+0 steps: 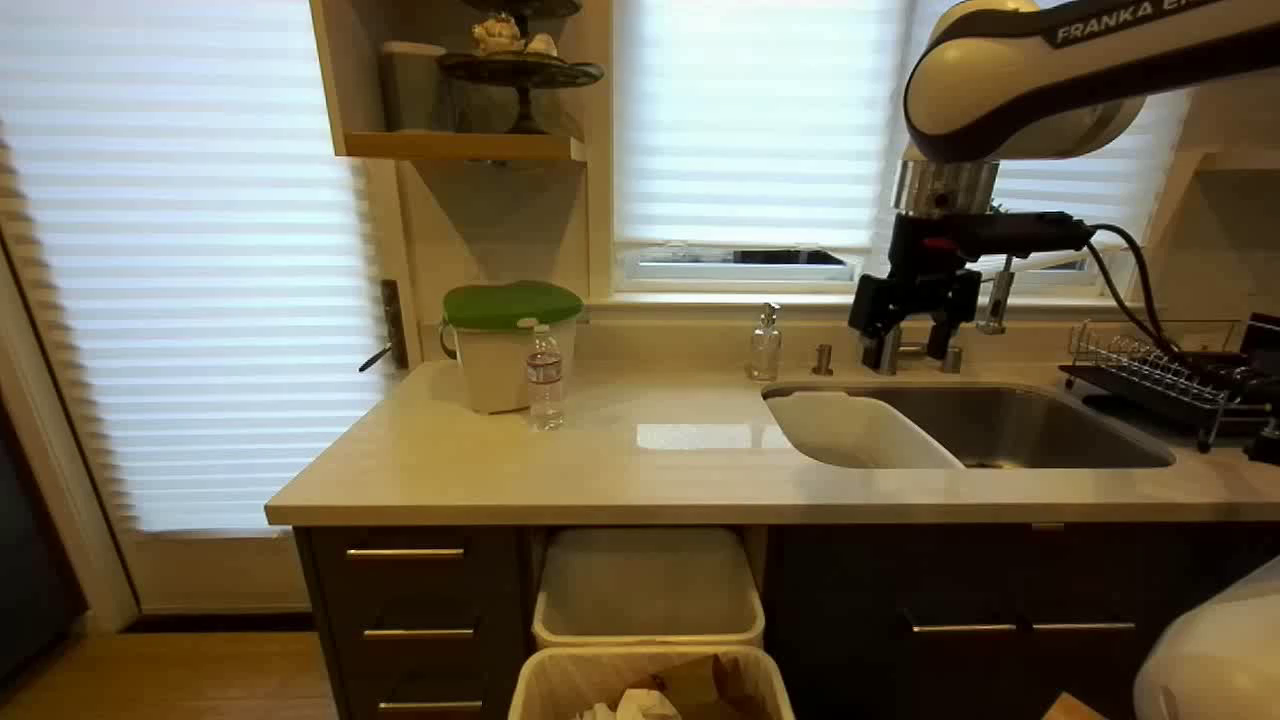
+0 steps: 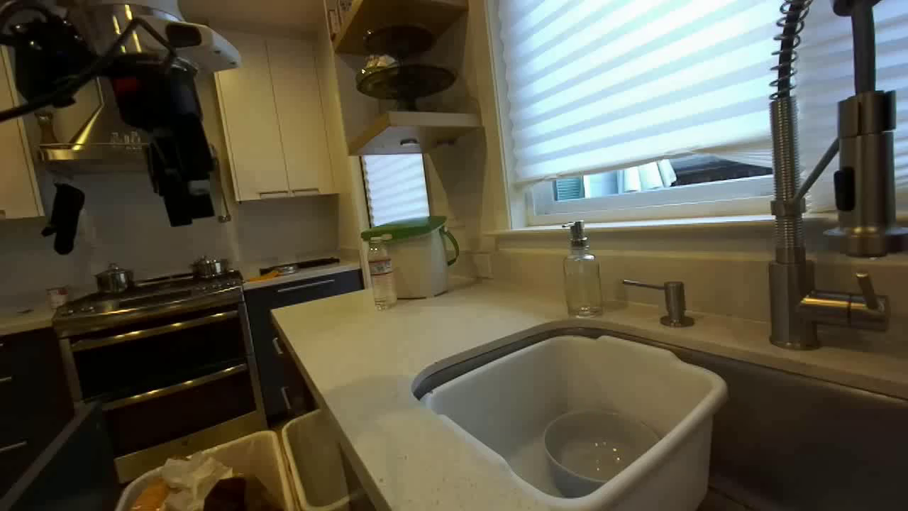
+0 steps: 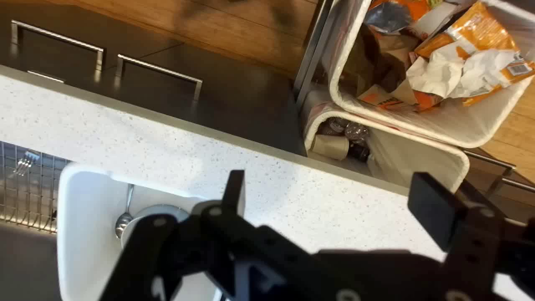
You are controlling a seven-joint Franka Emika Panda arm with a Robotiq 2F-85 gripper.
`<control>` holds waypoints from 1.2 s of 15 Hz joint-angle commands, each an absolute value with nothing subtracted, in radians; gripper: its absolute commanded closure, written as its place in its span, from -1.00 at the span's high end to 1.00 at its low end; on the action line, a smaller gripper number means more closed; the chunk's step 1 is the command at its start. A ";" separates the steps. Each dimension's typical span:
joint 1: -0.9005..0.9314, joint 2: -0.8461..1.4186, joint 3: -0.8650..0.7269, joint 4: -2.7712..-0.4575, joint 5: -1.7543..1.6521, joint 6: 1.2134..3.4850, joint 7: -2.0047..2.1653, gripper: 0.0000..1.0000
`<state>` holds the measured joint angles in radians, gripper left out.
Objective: Close the open drawer at the bottom
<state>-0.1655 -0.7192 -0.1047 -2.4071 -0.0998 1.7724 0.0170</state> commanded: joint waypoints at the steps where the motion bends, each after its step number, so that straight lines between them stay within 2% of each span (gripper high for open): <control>1: -0.159 -0.718 -0.109 -2.404 -0.103 1.769 0.020 1.00; 13: -0.159 -0.718 -0.109 -2.404 -0.103 1.769 0.020 1.00; 18: -0.010 -0.631 -0.049 -2.370 0.001 1.769 -0.077 1.00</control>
